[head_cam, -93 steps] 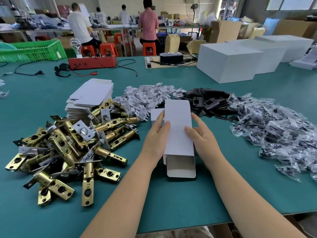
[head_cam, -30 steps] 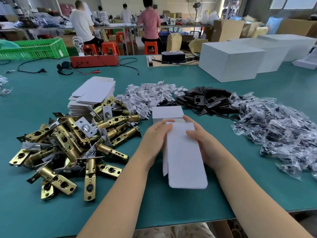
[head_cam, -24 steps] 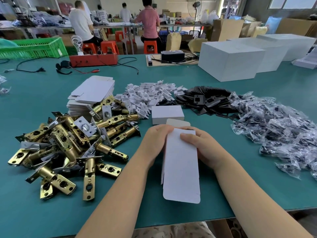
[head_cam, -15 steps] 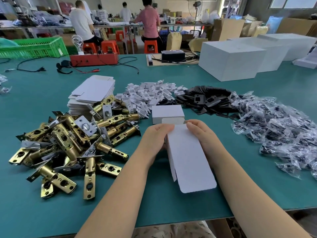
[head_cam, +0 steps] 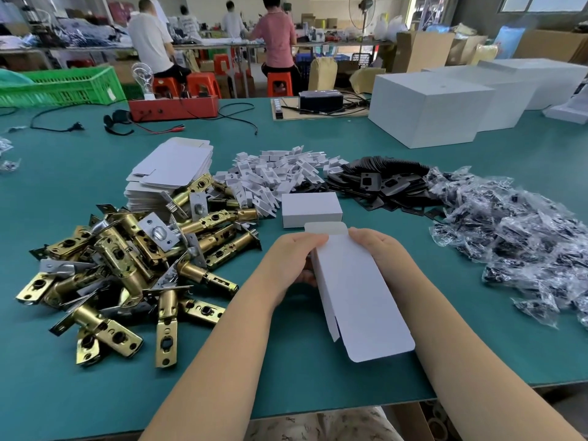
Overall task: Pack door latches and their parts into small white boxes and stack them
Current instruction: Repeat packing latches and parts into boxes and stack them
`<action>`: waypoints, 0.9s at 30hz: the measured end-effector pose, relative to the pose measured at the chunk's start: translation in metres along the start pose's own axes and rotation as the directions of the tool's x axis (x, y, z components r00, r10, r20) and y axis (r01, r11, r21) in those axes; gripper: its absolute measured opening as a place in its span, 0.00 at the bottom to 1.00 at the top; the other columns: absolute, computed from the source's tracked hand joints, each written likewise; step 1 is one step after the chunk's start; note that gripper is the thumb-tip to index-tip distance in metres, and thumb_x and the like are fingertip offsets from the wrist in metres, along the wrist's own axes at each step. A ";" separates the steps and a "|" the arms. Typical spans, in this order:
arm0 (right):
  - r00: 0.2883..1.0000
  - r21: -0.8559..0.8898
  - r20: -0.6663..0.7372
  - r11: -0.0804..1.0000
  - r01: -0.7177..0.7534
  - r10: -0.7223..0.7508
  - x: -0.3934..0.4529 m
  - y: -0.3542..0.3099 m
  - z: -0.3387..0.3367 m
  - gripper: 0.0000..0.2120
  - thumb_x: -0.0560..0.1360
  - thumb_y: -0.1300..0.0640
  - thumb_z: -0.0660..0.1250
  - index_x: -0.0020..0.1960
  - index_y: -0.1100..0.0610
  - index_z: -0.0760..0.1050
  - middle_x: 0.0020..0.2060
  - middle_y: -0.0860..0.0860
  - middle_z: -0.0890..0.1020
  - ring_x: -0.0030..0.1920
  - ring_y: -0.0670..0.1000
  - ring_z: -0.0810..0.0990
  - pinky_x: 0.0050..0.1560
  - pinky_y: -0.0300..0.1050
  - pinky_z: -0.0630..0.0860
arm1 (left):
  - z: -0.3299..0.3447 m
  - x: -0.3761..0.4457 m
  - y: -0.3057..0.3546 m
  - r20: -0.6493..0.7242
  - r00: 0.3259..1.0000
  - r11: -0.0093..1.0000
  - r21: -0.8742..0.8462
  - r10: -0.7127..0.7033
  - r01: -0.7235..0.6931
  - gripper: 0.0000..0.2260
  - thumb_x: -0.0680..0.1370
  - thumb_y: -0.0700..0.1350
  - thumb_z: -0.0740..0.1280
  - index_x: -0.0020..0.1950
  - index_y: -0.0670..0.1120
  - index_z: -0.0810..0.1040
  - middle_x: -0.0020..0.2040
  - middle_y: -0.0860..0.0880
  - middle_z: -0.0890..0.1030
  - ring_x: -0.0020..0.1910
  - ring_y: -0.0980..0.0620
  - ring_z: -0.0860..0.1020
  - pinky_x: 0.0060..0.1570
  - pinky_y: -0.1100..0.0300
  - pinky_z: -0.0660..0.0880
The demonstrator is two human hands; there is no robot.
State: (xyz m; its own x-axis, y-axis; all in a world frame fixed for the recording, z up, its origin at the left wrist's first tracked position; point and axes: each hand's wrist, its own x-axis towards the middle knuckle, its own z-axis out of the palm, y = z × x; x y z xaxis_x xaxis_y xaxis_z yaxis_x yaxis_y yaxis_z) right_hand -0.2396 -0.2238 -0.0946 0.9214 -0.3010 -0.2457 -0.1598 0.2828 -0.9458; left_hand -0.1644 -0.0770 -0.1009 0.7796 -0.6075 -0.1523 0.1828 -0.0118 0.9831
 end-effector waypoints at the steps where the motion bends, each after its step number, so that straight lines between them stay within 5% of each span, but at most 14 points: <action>1: 0.999 0.036 -0.005 0.999 -0.040 0.041 0.001 -0.002 0.002 0.13 0.79 0.49 0.62 0.47 0.58 0.78 0.32 0.52 0.82 0.29 0.50 0.80 0.28 0.38 0.76 | 0.000 0.000 0.001 -0.031 0.999 0.999 -0.035 0.005 -0.006 0.09 0.79 0.44 0.63 0.43 0.46 0.82 0.34 0.49 0.80 0.30 0.53 0.78 0.26 0.61 0.73; 4: 0.989 0.250 0.085 0.958 -0.142 0.124 0.005 -0.007 0.001 0.23 0.80 0.42 0.55 0.56 0.58 0.79 0.39 0.52 0.86 0.35 0.50 0.84 0.35 0.41 0.78 | -0.003 0.001 0.004 -0.214 0.976 0.982 -0.174 0.031 -0.069 0.07 0.80 0.45 0.63 0.54 0.46 0.79 0.46 0.47 0.81 0.38 0.53 0.82 0.31 0.60 0.77; 7: 0.984 0.430 0.170 0.894 -0.126 0.057 0.004 -0.003 -0.007 0.30 0.78 0.36 0.52 0.53 0.57 0.82 0.47 0.55 0.85 0.43 0.55 0.85 0.38 0.47 0.81 | -0.013 0.004 0.005 -0.429 0.903 0.935 -0.303 0.039 -0.184 0.28 0.78 0.42 0.68 0.75 0.54 0.61 0.59 0.48 0.75 0.51 0.46 0.81 0.35 0.56 0.80; 11: 0.952 0.321 0.306 0.944 -0.079 -0.024 0.006 0.002 -0.010 0.40 0.67 0.26 0.51 0.65 0.53 0.74 0.52 0.55 0.83 0.41 0.58 0.84 0.30 0.45 0.79 | -0.014 0.004 0.006 -0.554 0.831 0.839 -0.474 -0.047 -0.269 0.20 0.76 0.41 0.71 0.67 0.44 0.69 0.55 0.44 0.78 0.49 0.47 0.82 0.33 0.58 0.80; 14: 0.954 0.141 0.288 0.989 0.049 -0.088 0.007 0.007 -0.002 0.30 0.70 0.32 0.59 0.66 0.48 0.70 0.55 0.51 0.82 0.48 0.59 0.84 0.31 0.45 0.79 | -0.014 0.005 0.004 -0.626 0.778 0.797 -0.493 -0.047 -0.349 0.16 0.76 0.40 0.71 0.63 0.46 0.74 0.53 0.46 0.81 0.51 0.48 0.81 0.34 0.59 0.80; 17: 0.984 0.071 0.099 0.988 0.140 -0.147 0.010 0.011 0.004 0.16 0.74 0.46 0.67 0.60 0.48 0.72 0.54 0.51 0.81 0.45 0.56 0.85 0.31 0.43 0.79 | -0.013 0.006 0.003 -0.617 0.787 0.830 -0.432 0.014 -0.353 0.12 0.76 0.40 0.71 0.57 0.51 0.76 0.53 0.48 0.81 0.51 0.50 0.81 0.36 0.59 0.80; 20: 0.995 0.211 -0.082 0.974 0.079 -0.063 0.013 0.010 0.000 0.04 0.77 0.55 0.65 0.50 0.54 0.76 0.41 0.51 0.83 0.34 0.48 0.83 0.28 0.39 0.77 | -0.010 0.004 0.007 -0.502 0.864 0.780 -0.558 -0.045 -0.283 0.11 0.79 0.51 0.67 0.59 0.49 0.77 0.49 0.47 0.84 0.45 0.51 0.84 0.36 0.58 0.80; 23: 0.985 0.236 -0.164 0.968 0.086 -0.048 0.016 0.008 -0.008 0.03 0.75 0.61 0.65 0.44 0.56 0.76 0.30 0.48 0.80 0.26 0.45 0.76 0.27 0.36 0.74 | -0.013 0.004 0.010 -0.359 0.924 0.682 -0.709 -0.135 -0.176 0.17 0.78 0.60 0.63 0.59 0.49 0.77 0.45 0.46 0.86 0.41 0.49 0.85 0.37 0.54 0.81; 27: 0.984 0.135 -0.137 0.981 0.136 -0.117 0.015 0.006 -0.009 0.02 0.66 0.61 0.66 0.39 0.57 0.74 0.29 0.48 0.77 0.25 0.46 0.72 0.28 0.37 0.73 | -0.019 0.002 0.011 -0.290 0.933 0.667 -0.741 -0.212 -0.079 0.13 0.76 0.54 0.69 0.52 0.46 0.79 0.42 0.46 0.86 0.37 0.48 0.84 0.41 0.56 0.81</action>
State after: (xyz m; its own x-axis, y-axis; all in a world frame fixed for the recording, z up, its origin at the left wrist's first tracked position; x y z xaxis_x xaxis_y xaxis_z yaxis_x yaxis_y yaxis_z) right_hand -0.2303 -0.2348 -0.1062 0.8766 -0.4538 -0.1602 0.0160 0.3601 -0.9328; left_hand -0.1494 -0.0637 -0.0928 0.8627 -0.3338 -0.3799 0.5040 0.6287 0.5922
